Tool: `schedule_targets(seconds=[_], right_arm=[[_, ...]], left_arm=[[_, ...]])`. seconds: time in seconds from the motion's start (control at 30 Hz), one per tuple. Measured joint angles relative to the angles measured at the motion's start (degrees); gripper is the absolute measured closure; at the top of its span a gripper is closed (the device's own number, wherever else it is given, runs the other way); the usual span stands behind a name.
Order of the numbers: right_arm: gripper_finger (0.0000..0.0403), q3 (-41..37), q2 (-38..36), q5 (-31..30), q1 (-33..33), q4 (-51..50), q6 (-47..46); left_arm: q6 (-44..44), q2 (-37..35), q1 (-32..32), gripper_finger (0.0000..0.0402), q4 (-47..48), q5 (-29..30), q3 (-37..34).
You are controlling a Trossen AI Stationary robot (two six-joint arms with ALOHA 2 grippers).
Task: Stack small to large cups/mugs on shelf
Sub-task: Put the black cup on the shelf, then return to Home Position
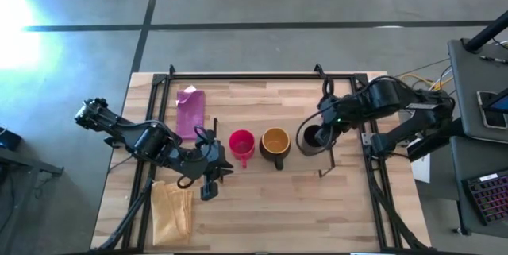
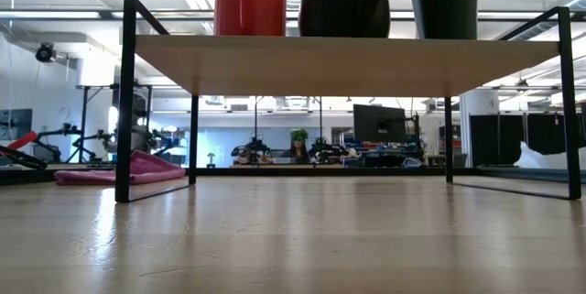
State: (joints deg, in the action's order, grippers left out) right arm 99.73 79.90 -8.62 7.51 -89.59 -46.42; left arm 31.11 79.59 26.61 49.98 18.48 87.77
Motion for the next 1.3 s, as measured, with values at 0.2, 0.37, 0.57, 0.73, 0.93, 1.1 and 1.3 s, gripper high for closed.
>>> schedule_targets(seconds=[0.2, 0.37, 0.57, 0.73, 0.93, 1.1, 1.3], right_arm=[[0.0301, 9.41, -0.20, -0.16, 0.21, 0.63, 2.95], [0.0301, 19.47, -0.44, 3.07, 3.24, 2.62, 0.41], [0.0301, 24.20, -0.35, 5.59, 14.70, 20.49, 16.11], [0.0301, 21.87, -0.55, -5.13, 29.75, 29.07, 21.81], [0.0303, 10.60, -2.15, -26.78, 44.87, 29.70, 19.17], [0.0310, 0.53, -15.44, -36.98, 50.27, 33.88, 18.09], [0.0318, -18.03, -29.93, -26.41, 49.37, 57.63, 33.54]], left_arm=[[-5.58, 0.00, 0.00, 0.0356, -0.04, 0.48, 0.12], [2.62, 0.00, 0.02, 0.0356, -1.39, -3.04, 0.24], [-9.24, -0.49, -0.73, 0.0356, -19.08, -15.62, 0.19], [-19.49, -3.84, -5.98, 0.0356, -31.03, -25.62, 0.02], [-22.44, -9.79, -13.15, 0.0356, -33.44, -28.76, -5.77], [-19.42, -18.30, -20.41, 0.0356, -52.30, -28.74, -19.38], [-15.51, -29.29, -23.02, 0.0356, -64.26, -25.70, -35.93]])
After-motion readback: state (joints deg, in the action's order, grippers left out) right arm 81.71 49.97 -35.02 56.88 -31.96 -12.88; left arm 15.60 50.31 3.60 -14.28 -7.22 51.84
